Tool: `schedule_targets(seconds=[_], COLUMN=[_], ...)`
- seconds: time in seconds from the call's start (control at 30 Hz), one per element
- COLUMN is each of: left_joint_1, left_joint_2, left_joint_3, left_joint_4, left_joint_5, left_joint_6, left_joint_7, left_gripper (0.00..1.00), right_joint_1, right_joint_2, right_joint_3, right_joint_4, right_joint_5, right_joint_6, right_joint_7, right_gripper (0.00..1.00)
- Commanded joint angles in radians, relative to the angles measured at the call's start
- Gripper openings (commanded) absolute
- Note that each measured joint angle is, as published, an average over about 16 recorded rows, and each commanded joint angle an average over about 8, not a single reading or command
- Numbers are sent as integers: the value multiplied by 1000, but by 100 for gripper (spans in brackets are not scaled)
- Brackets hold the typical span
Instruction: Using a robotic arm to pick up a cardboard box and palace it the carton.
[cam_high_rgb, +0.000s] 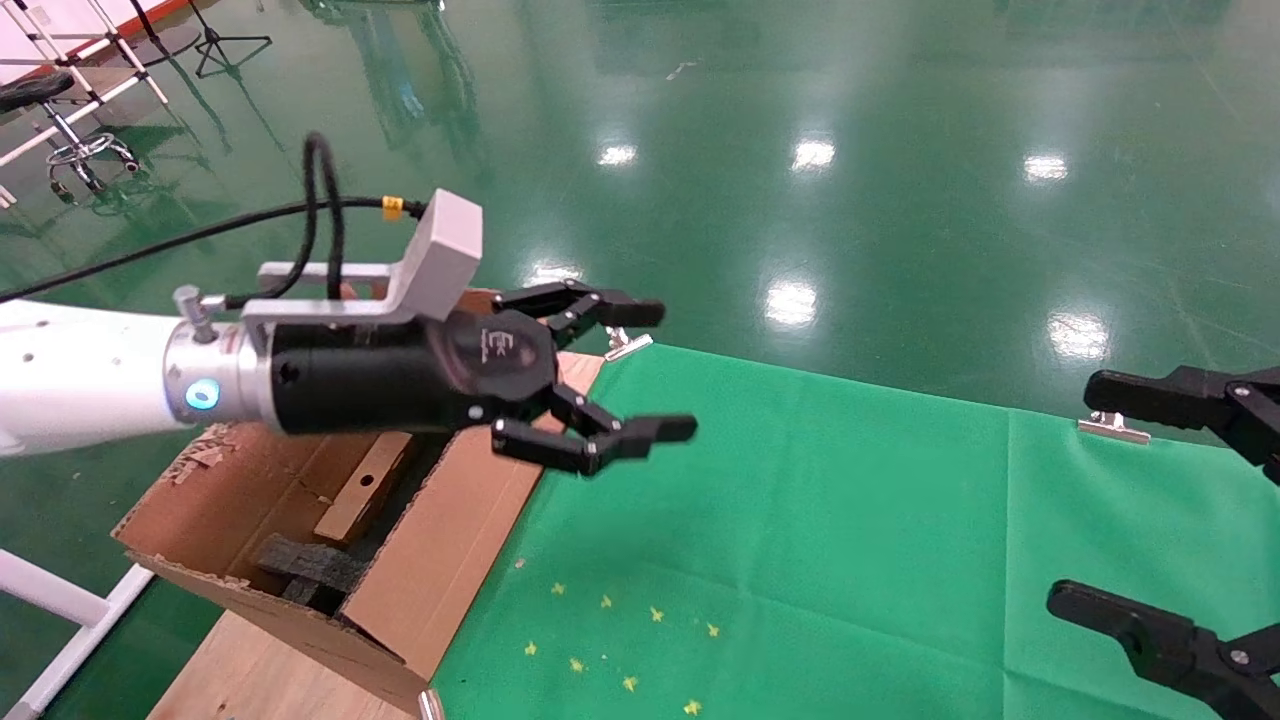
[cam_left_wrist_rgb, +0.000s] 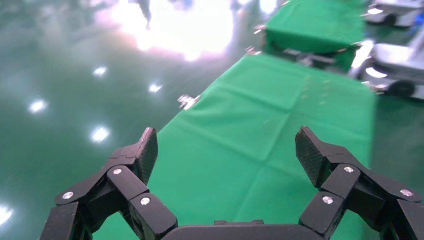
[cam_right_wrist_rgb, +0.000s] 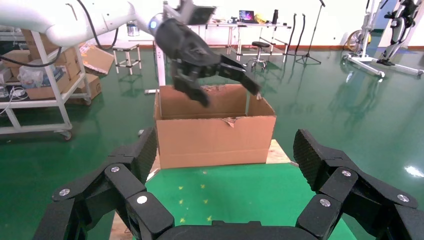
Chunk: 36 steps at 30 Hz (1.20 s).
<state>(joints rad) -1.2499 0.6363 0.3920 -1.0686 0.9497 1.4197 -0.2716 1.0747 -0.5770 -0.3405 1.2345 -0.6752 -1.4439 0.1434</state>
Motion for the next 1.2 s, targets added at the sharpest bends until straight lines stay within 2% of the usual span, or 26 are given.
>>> schedule_targets(seconds=[0.03,0.27,0.5,1.2], left_joint_1=[30,131,194,180], left_joint_2=[-4,-19,-27,-26], left_joint_3=[-19,-84,-124,-116], left_joint_4=[-37,-161,-238,-221], left_joint_5=[-37,-163,-243,-225], left_joint_6=[13,57,85,78], left_joint_7=[14,63,90,85], left_gripper=[100,100,100,100], right_joint_1=[0,0,0,0], right_joint_2=[0,0,0,0], right_joint_3=[0,0,0,0], right_joint_4=[0,0,0,0], right_joint_5=[0,0,0,0], right_joint_6=[0,0,0,0], right_joint_7=[0,0,0,0], right_gripper=[100,100,100,100])
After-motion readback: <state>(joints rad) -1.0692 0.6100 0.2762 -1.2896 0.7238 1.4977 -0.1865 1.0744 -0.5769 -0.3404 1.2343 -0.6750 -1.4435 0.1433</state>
